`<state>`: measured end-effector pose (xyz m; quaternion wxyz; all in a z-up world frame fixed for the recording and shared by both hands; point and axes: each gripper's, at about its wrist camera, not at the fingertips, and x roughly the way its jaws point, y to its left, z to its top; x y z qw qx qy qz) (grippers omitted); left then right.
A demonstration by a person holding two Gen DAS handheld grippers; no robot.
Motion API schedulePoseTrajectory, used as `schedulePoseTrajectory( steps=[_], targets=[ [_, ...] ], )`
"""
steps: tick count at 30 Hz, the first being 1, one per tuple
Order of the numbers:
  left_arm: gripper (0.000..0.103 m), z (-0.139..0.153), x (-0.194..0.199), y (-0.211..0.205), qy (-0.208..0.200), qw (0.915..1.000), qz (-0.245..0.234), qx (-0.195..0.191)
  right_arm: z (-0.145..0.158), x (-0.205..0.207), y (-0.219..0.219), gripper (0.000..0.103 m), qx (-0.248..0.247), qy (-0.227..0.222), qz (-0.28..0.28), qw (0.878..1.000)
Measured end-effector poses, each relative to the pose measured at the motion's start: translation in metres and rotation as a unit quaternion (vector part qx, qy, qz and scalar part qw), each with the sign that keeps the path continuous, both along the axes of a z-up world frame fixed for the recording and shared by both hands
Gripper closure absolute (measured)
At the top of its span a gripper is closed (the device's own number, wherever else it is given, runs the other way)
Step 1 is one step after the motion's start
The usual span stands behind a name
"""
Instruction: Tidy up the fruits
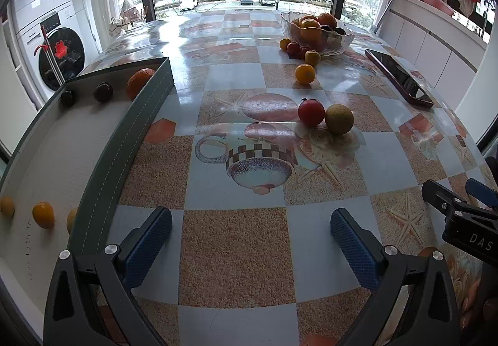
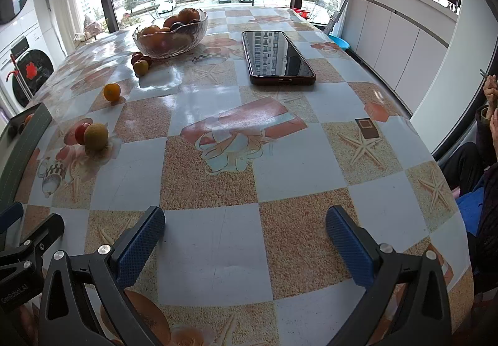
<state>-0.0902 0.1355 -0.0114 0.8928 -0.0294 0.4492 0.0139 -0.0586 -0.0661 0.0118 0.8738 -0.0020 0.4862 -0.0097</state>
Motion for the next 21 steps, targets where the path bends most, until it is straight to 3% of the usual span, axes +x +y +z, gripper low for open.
schedulePoseTrajectory(
  steps=[21],
  targets=[
    [0.001,0.0008,-0.0015,-0.0012,0.000,1.0000,0.000,0.000,-0.0001,-0.0001,-0.0001,0.000,0.000,0.000,0.000,1.000]
  ],
)
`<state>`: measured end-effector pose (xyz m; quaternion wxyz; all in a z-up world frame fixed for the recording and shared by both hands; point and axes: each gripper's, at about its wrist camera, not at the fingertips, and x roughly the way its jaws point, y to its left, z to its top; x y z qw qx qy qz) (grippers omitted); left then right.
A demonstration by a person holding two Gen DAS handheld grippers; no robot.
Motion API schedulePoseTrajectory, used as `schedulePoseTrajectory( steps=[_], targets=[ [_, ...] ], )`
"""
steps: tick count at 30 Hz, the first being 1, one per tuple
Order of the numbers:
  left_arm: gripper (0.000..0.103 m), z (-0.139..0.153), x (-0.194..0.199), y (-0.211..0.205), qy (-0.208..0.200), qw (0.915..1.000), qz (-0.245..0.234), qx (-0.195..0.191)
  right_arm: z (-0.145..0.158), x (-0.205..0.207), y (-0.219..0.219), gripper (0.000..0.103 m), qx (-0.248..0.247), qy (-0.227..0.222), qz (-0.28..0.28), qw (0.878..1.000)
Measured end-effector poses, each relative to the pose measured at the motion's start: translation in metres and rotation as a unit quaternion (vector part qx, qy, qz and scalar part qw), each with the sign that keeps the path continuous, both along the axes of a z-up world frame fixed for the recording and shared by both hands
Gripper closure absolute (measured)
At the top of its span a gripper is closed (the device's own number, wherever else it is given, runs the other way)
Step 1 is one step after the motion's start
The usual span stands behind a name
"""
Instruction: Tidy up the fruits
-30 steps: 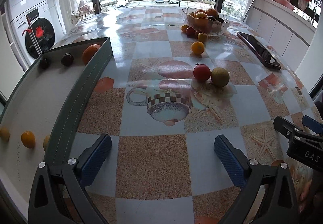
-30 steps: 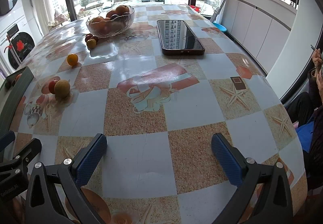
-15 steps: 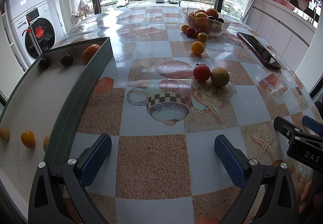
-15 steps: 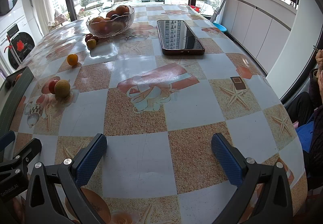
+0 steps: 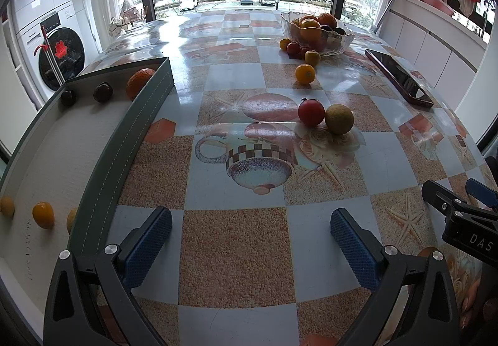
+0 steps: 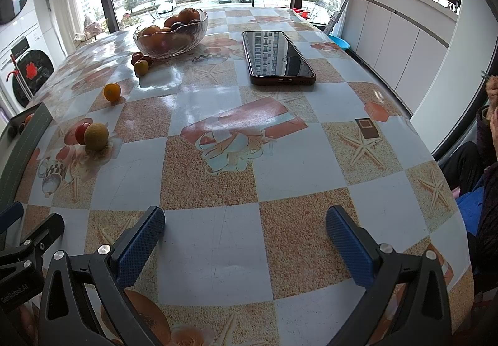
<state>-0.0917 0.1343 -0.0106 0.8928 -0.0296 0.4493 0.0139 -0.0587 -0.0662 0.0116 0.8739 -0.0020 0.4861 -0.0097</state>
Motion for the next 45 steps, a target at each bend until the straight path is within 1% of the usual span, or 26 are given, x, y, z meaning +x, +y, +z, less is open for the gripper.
schedulePoseTrajectory(
  steps=[37,40,43,44,45],
  targets=[
    [0.001,0.001,-0.001,0.000,0.000,1.0000,0.000,0.000,-0.001,0.002,0.000,0.000,-0.001,0.003,0.002,1.000],
    [0.001,0.001,0.000,0.001,0.000,1.0000,0.000,0.000,0.000,0.005,0.002,0.000,0.001,0.018,0.012,1.000],
    [0.001,0.001,0.000,0.000,0.000,1.0000,0.000,0.000,0.004,0.009,0.018,0.000,0.027,0.031,0.058,0.997],
    [0.001,0.000,0.000,0.001,0.000,1.0000,0.001,0.000,0.005,0.011,0.024,0.004,0.041,0.033,0.075,0.996],
    [0.001,-0.002,0.006,0.004,0.000,0.9999,0.011,-0.004,0.007,0.017,0.032,0.005,0.040,0.035,0.084,0.995]
  ],
)
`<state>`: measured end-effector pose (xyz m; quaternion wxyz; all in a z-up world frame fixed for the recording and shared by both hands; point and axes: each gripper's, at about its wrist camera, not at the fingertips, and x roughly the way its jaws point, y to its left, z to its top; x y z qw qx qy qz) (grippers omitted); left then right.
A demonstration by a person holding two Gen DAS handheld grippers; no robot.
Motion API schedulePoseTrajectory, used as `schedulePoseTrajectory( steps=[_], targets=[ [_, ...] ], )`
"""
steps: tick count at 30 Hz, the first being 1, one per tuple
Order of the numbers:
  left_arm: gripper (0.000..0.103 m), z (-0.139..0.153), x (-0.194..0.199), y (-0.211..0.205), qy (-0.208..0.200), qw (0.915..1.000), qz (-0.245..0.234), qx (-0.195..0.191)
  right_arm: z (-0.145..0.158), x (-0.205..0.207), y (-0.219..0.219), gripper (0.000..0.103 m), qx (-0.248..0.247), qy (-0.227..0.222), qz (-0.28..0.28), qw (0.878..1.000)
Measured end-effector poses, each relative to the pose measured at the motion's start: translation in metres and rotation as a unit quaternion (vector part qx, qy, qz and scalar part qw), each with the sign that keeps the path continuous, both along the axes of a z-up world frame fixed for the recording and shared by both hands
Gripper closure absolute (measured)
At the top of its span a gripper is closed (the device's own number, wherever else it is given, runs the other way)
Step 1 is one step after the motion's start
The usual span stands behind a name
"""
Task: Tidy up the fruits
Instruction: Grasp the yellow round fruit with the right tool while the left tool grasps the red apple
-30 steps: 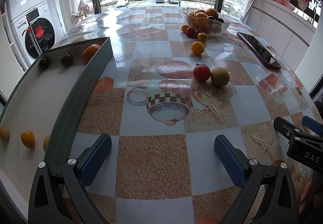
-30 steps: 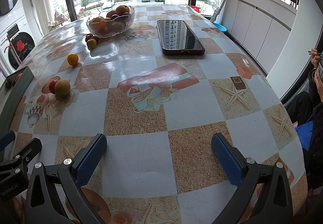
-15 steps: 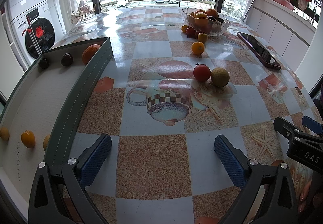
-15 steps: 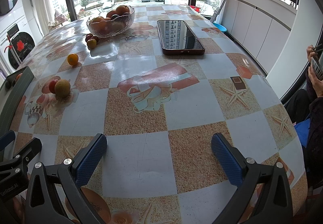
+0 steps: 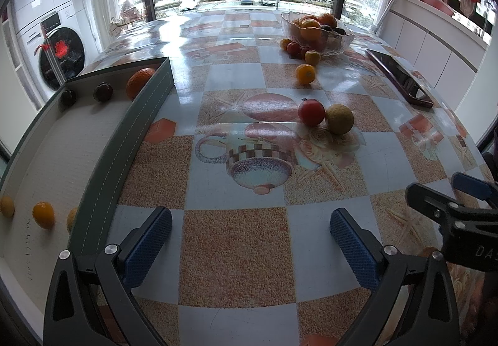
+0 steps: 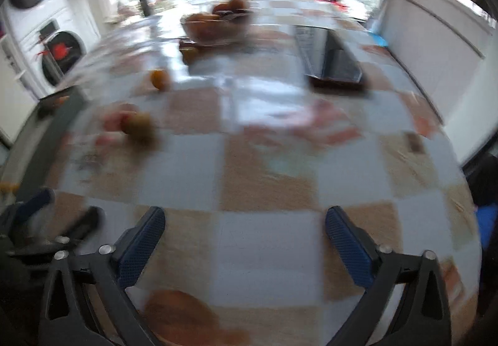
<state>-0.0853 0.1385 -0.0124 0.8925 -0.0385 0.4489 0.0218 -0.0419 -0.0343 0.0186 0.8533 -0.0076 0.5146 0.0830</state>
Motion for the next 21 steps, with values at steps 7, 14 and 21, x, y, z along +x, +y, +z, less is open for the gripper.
schedulePoseTrajectory(
  steps=[7,14,21],
  targets=[
    [0.001,-0.001,0.000,-0.001,0.001,1.0000,0.002,0.002,0.006,0.039,0.034,0.006,0.046,0.016,0.050,0.998],
    [0.001,-0.001,0.001,-0.001,0.000,1.0000,0.002,0.002,0.000,0.045,0.074,0.020,0.028,0.005,0.092,0.995],
    [0.001,-0.001,0.001,-0.001,0.001,1.0000,0.002,0.002,0.002,0.045,0.069,0.075,0.067,-0.007,0.092,0.993]
  ],
)
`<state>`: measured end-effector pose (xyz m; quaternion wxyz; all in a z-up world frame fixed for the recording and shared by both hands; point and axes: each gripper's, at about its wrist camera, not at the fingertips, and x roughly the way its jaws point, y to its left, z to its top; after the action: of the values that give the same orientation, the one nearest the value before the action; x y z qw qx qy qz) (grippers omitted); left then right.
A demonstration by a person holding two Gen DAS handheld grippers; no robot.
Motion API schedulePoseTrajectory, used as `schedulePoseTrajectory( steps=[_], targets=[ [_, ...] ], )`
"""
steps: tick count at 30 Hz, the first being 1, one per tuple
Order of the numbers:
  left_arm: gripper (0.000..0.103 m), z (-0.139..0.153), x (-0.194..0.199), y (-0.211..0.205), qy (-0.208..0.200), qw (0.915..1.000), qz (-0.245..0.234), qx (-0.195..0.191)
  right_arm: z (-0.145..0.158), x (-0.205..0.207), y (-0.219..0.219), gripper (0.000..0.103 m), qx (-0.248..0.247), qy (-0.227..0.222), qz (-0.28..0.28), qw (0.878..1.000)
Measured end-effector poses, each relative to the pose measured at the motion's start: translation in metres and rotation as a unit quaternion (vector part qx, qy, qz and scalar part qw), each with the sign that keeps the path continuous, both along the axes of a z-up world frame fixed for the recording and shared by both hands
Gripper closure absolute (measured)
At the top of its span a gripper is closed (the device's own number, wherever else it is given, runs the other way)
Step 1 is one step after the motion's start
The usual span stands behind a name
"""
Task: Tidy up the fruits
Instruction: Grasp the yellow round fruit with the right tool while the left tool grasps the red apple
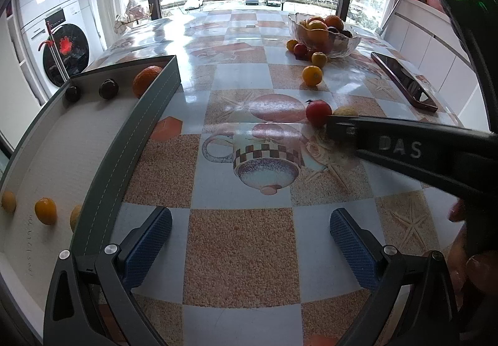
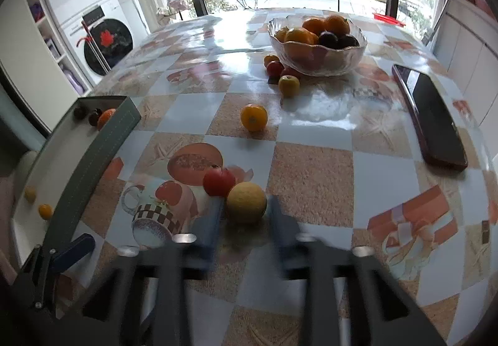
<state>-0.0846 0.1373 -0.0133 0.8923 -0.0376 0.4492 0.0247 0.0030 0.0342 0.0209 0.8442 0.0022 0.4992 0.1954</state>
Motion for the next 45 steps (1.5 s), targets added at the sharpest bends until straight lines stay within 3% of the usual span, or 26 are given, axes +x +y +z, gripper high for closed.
schedulePoseTrajectory(
  steps=[5,12,16,20,23,26,28,30,32,41,45],
  targets=[
    [0.001,0.000,0.000,0.000,0.000,1.0000,0.000,0.000,0.001,-0.016,-0.038,0.075,0.023,0.001,-0.040,0.999],
    [0.001,0.001,0.021,-0.005,0.019,0.9998,0.003,-0.001,0.002,-0.057,-0.103,0.075,-0.003,-0.036,-0.122,0.992],
    [0.001,0.004,0.049,-0.019,0.032,0.9994,-0.005,-0.008,0.002,-0.059,-0.115,0.075,0.019,-0.036,-0.131,0.991],
    [0.002,0.012,0.069,-0.029,0.019,0.9998,-0.004,-0.001,0.001,-0.060,-0.117,0.075,0.036,-0.035,-0.133,0.990],
    [0.020,0.008,0.085,-0.034,0.033,0.9994,-0.004,0.012,0.000,-0.062,-0.120,0.075,0.050,-0.034,-0.136,0.989],
    [0.023,0.009,0.092,-0.030,0.031,0.9995,0.010,-0.001,0.000,-0.063,-0.120,0.075,0.049,-0.035,-0.136,0.989],
    [0.039,0.011,0.089,-0.031,0.021,0.9998,0.002,-0.001,0.000,-0.063,-0.120,0.075,0.050,-0.035,-0.136,0.989],
    [0.069,0.015,0.085,-0.035,0.012,0.9998,-0.016,0.000,0.000,-0.064,-0.120,0.075,0.050,-0.035,-0.136,0.989],
    [0.080,0.016,0.083,-0.037,0.012,0.9996,-0.026,-0.003,0.000,-0.064,-0.120,0.075,0.050,-0.035,-0.136,0.989],
    [0.080,0.014,0.017,-0.033,-0.003,0.9982,-0.059,0.010,0.000,-0.065,-0.117,0.075,0.042,-0.039,-0.136,0.989],
    [0.080,0.016,-0.014,-0.020,0.007,0.9985,-0.051,-0.020,0.000,-0.065,-0.117,0.075,0.042,-0.039,-0.136,0.989]
  ],
)
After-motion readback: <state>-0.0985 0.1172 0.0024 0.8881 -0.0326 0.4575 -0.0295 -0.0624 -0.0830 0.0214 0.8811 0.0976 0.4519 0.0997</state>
